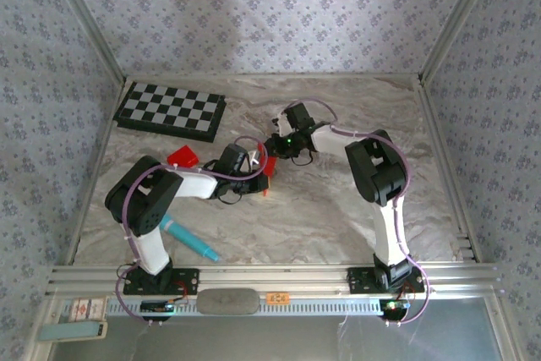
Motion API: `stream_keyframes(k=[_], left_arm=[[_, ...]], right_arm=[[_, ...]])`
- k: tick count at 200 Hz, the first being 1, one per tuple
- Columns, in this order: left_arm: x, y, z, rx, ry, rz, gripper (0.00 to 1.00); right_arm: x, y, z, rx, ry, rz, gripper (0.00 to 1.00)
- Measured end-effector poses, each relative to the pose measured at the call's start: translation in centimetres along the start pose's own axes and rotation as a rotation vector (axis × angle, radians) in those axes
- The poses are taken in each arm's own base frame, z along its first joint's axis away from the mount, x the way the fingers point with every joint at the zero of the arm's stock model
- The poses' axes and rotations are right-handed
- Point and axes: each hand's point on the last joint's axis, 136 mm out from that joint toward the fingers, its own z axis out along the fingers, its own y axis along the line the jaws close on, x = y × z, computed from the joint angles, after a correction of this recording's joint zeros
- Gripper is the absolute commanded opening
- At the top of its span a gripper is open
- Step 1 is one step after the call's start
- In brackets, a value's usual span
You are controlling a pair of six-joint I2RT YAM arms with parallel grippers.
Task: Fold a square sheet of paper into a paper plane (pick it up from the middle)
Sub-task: Fold the wing for the fifth time at the center of the table.
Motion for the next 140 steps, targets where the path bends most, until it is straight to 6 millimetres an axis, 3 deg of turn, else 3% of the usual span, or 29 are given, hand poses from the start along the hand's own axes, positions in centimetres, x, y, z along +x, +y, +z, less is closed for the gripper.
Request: stream_keyframes(k=[105, 140], left_arm=[[0.0, 0.0, 0.0, 0.004, -0.006, 0.002, 0.02], [-0.1, 0.1, -0.3, -0.005, -0.007, -0.001, 0.08]], right_arm=[[0.4, -0.7, 1.7, 0.05, 0.047, -0.012, 0.2], [0.5, -0.9, 1.9, 0.099, 0.062, -0.013, 0.18]])
